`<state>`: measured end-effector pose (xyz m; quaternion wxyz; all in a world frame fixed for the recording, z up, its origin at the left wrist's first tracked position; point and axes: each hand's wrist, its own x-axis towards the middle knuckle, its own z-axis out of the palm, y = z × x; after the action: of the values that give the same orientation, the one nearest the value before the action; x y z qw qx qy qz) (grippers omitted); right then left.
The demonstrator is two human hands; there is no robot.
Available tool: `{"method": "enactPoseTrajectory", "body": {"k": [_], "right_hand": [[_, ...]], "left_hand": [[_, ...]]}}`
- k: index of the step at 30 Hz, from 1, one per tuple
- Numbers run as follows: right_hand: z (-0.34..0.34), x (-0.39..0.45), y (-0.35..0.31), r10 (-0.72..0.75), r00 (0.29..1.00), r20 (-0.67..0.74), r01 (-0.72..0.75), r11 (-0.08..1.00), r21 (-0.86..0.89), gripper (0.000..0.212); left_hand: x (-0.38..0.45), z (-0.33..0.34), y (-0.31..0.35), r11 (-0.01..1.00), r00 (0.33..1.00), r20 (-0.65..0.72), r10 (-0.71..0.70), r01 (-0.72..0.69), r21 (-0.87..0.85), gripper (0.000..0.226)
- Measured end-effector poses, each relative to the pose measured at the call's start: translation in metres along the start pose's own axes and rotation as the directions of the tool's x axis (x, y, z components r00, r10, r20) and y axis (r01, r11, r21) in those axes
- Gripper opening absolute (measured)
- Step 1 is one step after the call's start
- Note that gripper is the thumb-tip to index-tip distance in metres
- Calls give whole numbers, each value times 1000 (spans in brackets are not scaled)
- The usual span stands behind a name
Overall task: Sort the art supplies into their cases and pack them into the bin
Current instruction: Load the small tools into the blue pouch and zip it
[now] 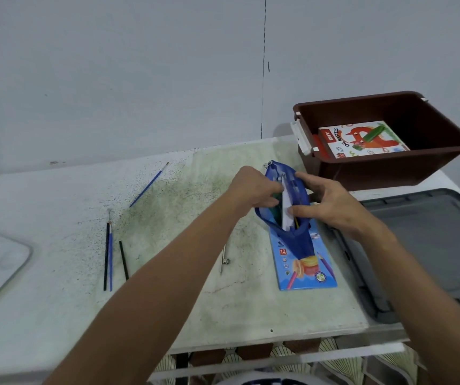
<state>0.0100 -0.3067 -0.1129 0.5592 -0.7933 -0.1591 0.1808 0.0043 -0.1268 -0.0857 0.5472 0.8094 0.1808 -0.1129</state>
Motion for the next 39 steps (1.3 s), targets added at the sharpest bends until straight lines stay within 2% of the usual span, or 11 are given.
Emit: {"method": "enactPoseTrajectory", "body": {"k": [3, 6, 9, 11, 14, 18, 21, 26, 33, 36, 39], "right_hand": [[1, 1, 1, 7, 1000, 1, -7, 1000, 18, 80], [1, 3, 3, 22, 1000, -17, -21, 999, 45, 76], [0, 5, 6, 30, 999, -32, -29, 999, 33, 70], [-2, 5, 8, 24, 999, -43, -23, 999, 31, 67], [-4, 4, 10, 13, 1000, -27, -12, 999, 40, 68], [-1, 2, 8, 5, 1000, 3, -5, 998, 60, 70], [2, 0, 4, 8, 1000, 19, -10, 998, 67, 71], [2, -4, -3, 13, 999, 36, -15, 998, 57, 74], [0, -11, -2, 8, 999, 53, -11, 999, 40, 77], [-2, -13, -3, 1, 999, 45, -3, 999, 42, 79], [-5, -15, -3, -8, 999, 36, 7, 1000, 26, 80]], "left_hand": [[-7, -4, -5, 993, 1000, -2, 22, -22, 114, 19], [-14, -3, -9, 955, 995, 22, 100, -102, 278, 16], [-16, -9, -18, 909, 983, -62, 172, -134, 395, 14], [-16, -20, -32, 865, 981, -117, 153, -75, 496, 15], [-24, -37, -59, 779, 992, -127, 2, 78, 622, 21], [-32, -45, -82, 800, 986, -76, -146, 162, 578, 38], [-32, -46, -91, 838, 987, -61, -152, 161, 521, 33], [-36, -54, -89, 893, 993, -40, -111, 117, 434, 12], [-29, -42, -39, 973, 979, -129, 156, -130, 190, 11], [-18, -27, -15, 979, 980, -109, 165, -149, 141, 12], [-6, -7, -1, 974, 990, -51, 131, -120, 190, 15]]}}
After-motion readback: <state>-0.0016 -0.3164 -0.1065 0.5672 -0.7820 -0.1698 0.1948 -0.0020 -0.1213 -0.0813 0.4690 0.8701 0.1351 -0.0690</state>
